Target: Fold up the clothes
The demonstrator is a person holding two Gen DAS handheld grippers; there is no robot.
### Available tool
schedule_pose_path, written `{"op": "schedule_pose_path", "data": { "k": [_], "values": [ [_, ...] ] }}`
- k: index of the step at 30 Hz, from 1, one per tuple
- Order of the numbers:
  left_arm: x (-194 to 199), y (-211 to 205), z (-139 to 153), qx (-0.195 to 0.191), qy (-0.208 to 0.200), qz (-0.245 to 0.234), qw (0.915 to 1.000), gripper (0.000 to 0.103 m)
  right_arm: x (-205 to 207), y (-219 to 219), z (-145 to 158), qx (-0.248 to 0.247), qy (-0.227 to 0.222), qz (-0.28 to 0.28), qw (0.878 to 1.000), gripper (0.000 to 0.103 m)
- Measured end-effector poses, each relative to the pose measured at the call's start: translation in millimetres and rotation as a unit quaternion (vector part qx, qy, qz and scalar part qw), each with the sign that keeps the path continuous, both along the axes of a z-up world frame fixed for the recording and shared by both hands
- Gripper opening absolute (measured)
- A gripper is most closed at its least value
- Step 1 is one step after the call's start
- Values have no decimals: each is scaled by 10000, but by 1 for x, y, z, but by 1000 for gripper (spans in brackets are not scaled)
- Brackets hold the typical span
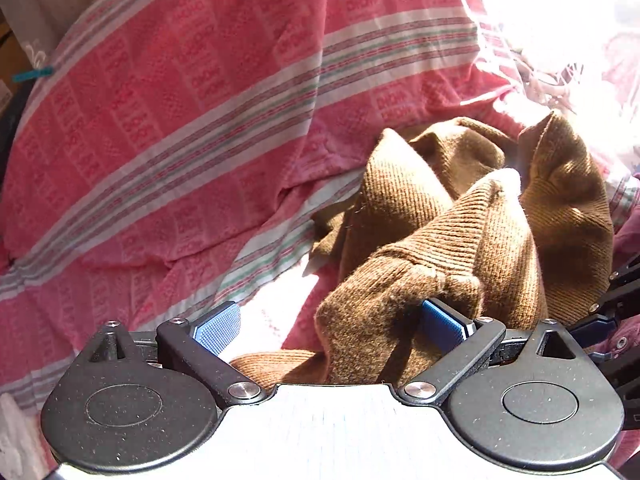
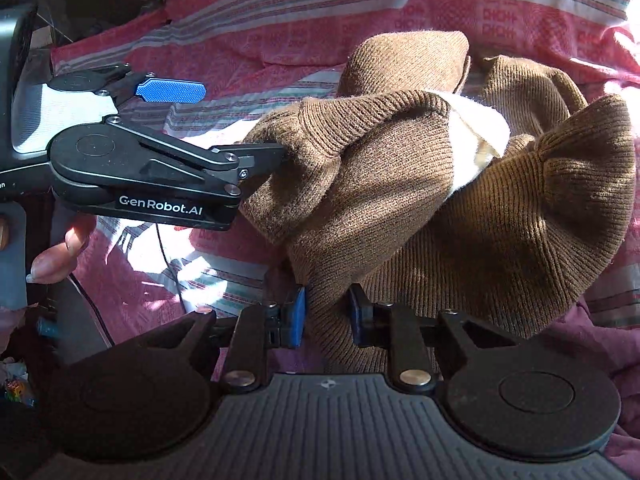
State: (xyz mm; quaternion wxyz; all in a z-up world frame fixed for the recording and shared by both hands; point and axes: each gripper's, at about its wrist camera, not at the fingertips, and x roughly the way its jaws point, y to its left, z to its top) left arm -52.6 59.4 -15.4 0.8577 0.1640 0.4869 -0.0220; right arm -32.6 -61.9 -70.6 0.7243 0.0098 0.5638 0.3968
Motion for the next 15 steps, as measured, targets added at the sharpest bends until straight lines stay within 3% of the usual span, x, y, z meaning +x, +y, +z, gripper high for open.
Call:
{"op": "schedule_pose_path", "data": {
  "k": [4, 5, 7, 8, 11, 14, 15],
  "values": [
    [9, -24, -23, 283, 167, -303, 9990, 103, -12, -3, 2, 70, 12, 65, 10000, 24],
    [11, -29, -30, 422, 184, -335, 9984, 95, -12, -6, 2, 78, 2, 30, 10000, 23],
    [14, -28, -41, 491, 343, -247, 9979, 47, -12, -13, 3, 91, -20, -39, 9999, 23],
    [16, -24, -45, 539, 449, -115, 9975, 6, -11, -16, 5, 57, -67, -77, 9999, 24],
    [13, 2, -47, 650, 471, 497, 9955, 6, -1, -32, 12, -111, -372, -301, 9988, 33],
    [2, 35, -43, 769, 492, 1077, 9900, 6, 13, -49, 18, -270, -778, -670, 9944, 74],
    [-3, 46, -41, 809, 501, 1266, 9874, 6, 17, -55, 21, -331, -955, -751, 9920, 79]
  ]
}}
